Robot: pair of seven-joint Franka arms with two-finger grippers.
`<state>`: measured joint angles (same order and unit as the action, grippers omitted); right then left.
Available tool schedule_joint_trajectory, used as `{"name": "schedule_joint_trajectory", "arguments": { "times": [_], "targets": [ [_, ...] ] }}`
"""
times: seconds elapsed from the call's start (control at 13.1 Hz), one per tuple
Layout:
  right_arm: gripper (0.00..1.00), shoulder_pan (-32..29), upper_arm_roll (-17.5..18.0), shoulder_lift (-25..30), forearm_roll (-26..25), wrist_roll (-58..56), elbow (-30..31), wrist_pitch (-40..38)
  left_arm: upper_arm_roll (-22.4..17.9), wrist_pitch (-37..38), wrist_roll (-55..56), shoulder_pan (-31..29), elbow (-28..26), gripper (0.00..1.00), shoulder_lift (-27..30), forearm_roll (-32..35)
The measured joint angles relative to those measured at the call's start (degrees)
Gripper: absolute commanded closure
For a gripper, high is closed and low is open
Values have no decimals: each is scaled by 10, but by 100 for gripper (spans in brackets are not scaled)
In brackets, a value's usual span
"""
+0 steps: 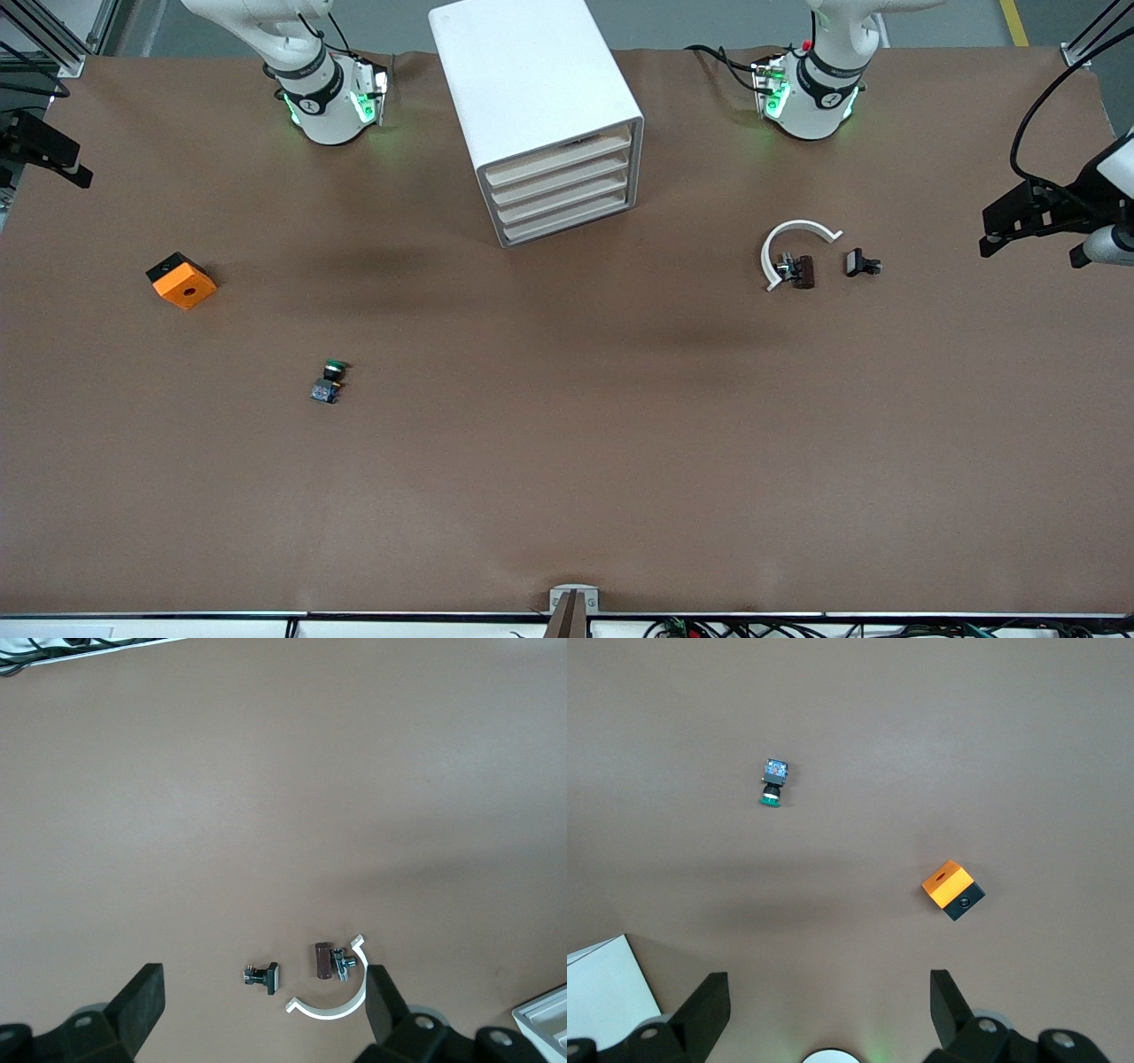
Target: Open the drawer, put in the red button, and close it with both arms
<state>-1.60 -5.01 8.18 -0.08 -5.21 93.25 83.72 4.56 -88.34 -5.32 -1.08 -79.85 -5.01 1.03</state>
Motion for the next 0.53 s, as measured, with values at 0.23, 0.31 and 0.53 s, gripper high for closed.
{"name": "schedule_joint_trajectory", "arguments": {
  "times": [0.23,0.31,0.53],
  "targets": [
    [0,0,0,0,0,0,0,8,-10,0,-1,0,-1,0,2,0],
    [0,0,1,0,0,0,0,9,-11,0,-1,0,-3,0,3,0],
    [0,0,3,0,0,0,-2,10,-11,0,-1,0,-5,0,7,0]
  ]
}}
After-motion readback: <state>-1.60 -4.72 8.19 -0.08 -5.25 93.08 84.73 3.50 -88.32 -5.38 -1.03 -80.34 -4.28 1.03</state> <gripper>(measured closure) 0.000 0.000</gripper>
